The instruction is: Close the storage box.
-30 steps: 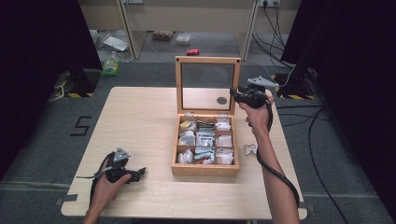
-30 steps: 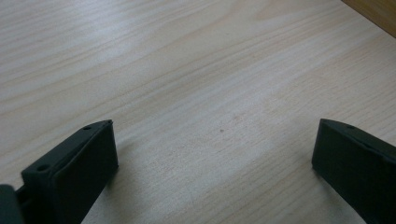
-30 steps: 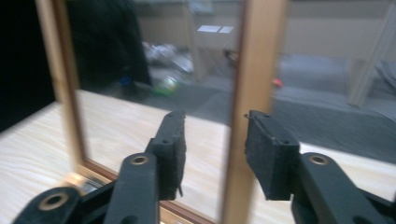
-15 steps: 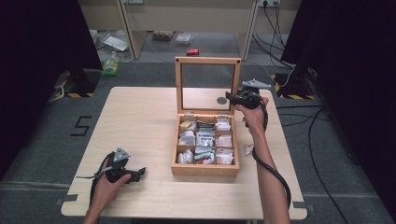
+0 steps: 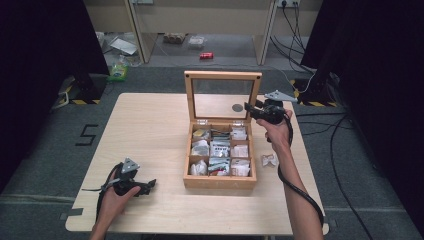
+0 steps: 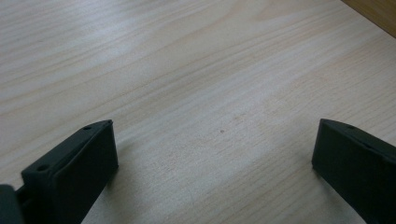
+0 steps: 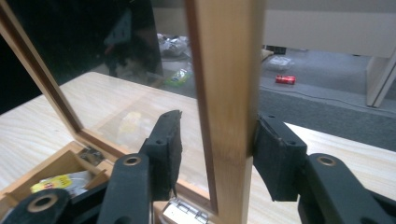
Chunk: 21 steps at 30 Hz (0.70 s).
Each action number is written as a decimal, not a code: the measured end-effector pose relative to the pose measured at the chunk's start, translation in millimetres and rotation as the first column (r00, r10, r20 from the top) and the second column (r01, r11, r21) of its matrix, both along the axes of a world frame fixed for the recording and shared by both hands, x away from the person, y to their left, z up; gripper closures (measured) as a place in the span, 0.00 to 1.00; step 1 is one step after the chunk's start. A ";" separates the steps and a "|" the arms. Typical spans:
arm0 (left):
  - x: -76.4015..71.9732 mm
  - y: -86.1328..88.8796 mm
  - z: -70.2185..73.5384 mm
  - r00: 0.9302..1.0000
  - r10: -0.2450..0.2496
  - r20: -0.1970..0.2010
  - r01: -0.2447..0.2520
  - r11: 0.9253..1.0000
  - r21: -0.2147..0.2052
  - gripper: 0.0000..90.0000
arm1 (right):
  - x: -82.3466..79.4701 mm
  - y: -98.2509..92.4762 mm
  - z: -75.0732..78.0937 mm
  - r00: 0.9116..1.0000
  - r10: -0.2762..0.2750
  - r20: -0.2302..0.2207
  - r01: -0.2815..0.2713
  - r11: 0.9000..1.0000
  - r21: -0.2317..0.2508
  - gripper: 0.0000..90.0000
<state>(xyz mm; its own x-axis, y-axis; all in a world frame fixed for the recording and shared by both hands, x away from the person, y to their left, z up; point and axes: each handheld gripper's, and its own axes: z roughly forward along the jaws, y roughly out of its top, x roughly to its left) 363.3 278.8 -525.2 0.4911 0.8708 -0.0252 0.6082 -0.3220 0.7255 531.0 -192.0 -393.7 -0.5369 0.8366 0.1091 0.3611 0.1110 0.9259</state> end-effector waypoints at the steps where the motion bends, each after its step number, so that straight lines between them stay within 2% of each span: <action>1: 0.0 0.0 0.0 1.000 0.000 0.000 0.000 1.000 0.000 0.00 | 0.0 0.0 0.0 1.000 0.000 0.000 0.000 1.000 0.000 0.62; 3: 0.0 0.0 0.0 1.000 0.000 0.000 0.000 1.000 0.001 0.00 | -5.7 -1.4 1.0 1.000 0.016 0.002 -0.016 1.000 -0.006 0.62; 10: 0.0 0.0 0.1 1.000 0.000 0.001 0.000 1.000 0.001 0.00 | -16.9 0.4 2.1 1.000 0.012 0.017 -0.011 0.999 -0.046 0.61; 12: 0.0 0.0 0.1 1.000 0.000 0.000 0.000 1.000 0.001 0.00 | -22.0 0.2 2.4 1.000 0.008 0.008 -0.008 0.999 -0.033 0.59; 16: -0.1 0.0 0.1 1.000 0.000 0.001 0.000 1.000 0.001 0.00 | -28.4 1.3 4.7 1.000 -0.004 0.014 0.005 0.999 -0.045 0.59; 21: -0.1 -0.1 0.1 1.000 0.000 0.001 0.000 1.000 0.001 0.00 | -40.9 -3.1 11.5 0.999 -0.010 0.032 0.011 1.000 -0.009 0.61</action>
